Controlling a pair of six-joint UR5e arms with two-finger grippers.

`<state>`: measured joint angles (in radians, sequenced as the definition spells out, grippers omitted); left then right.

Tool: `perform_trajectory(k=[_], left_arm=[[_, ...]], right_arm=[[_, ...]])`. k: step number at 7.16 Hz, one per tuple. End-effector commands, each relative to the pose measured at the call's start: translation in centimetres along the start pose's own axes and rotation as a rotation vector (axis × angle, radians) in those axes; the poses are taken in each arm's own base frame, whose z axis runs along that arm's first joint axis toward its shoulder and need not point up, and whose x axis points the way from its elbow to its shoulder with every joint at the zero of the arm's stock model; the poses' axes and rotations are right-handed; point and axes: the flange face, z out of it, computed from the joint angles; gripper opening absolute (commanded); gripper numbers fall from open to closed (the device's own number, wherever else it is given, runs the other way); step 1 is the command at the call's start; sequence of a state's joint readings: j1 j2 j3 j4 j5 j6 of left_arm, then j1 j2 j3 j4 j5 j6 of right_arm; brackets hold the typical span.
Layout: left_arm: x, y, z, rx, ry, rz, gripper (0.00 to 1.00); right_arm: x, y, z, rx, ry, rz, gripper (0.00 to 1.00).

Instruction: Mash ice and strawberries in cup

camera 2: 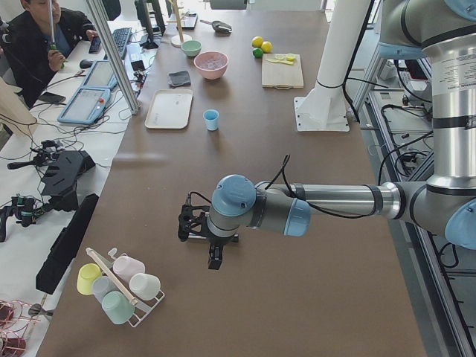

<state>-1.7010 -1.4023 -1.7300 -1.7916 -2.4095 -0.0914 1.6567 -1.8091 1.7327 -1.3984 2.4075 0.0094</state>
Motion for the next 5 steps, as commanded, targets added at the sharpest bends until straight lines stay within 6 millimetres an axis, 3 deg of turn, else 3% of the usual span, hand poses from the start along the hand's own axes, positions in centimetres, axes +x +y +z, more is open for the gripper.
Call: perform_trajectory(k=[1, 3, 4, 5], left_arm=[[-2.9, 1.0, 1.8, -0.039, -0.005, -0.058, 0.99], [-3.9, 1.3, 0.5, -0.016, -0.002, -0.092, 0.99], [-2.7, 0.9, -0.3, -0.042, -0.005, -0.116, 0.99], [-1.7, -1.3, -1.0, -0.070, -0.009, -0.140, 0.99]], right_arm=[[0.3, 0.3, 0.0, 0.009, 0.021, -0.038, 1.00], [0.5, -0.1, 0.1, 0.009, 0.024, -0.025, 1.00], [0.9, 0.2, 0.5, -0.002, 0.012, -0.011, 1.00], [1.1, 0.3, 0.7, -0.004, 0.009, -0.008, 1.00]])
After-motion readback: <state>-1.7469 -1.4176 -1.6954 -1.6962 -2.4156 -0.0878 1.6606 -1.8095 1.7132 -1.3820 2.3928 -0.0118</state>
